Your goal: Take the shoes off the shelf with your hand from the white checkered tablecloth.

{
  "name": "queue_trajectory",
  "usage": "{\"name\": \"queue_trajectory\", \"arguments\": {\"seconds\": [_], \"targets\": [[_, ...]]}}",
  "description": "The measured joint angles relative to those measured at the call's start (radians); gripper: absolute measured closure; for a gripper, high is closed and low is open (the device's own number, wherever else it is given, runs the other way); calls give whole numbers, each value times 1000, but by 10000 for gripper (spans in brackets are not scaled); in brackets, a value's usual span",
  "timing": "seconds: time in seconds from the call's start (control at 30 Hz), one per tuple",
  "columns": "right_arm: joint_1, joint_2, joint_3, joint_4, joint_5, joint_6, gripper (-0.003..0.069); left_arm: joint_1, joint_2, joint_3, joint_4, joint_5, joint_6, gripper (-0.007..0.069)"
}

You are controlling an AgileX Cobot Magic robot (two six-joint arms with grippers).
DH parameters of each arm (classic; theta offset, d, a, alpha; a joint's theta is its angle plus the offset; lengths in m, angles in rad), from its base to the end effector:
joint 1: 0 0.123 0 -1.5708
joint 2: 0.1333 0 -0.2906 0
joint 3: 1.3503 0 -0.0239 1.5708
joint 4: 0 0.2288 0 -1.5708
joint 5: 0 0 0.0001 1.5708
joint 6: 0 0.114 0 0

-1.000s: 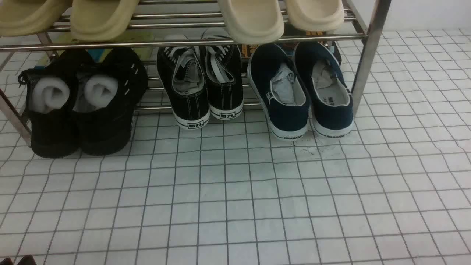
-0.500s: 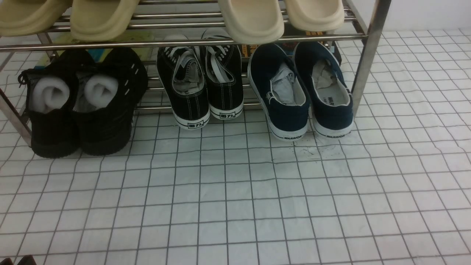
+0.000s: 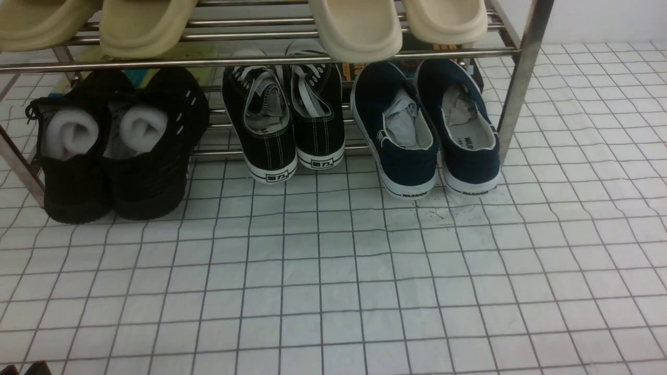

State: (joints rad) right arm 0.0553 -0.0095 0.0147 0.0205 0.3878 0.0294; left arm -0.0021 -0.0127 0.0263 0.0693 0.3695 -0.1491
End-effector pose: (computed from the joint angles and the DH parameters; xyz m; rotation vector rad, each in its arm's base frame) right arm 0.0463 0.0034 0.1670 -0.0118 1.8772 0.0786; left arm 0.0469 0.0028 0.1654 -0.0941 1.8636 -0.0365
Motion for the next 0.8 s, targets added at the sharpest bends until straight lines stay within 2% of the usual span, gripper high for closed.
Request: {"name": "queue_trajectory", "arguments": {"seconds": [0.33, 0.4, 0.53, 0.6, 0.8], "targets": [[0, 0, 0, 1, -1, 7, 420, 0, 0, 0, 0, 0, 0, 384], [0, 0, 0, 78, -4, 59, 420, 0, 0, 0, 0, 0, 0, 384], [0, 0, 2, 331, -3, 236, 420, 0, 0, 0, 0, 0, 0, 384], [0, 0, 5, 428, -1, 280, 420, 0, 0, 0, 0, 0, 0, 384], [0, 0, 8, 534, -1, 300, 420, 0, 0, 0, 0, 0, 0, 384]]}}
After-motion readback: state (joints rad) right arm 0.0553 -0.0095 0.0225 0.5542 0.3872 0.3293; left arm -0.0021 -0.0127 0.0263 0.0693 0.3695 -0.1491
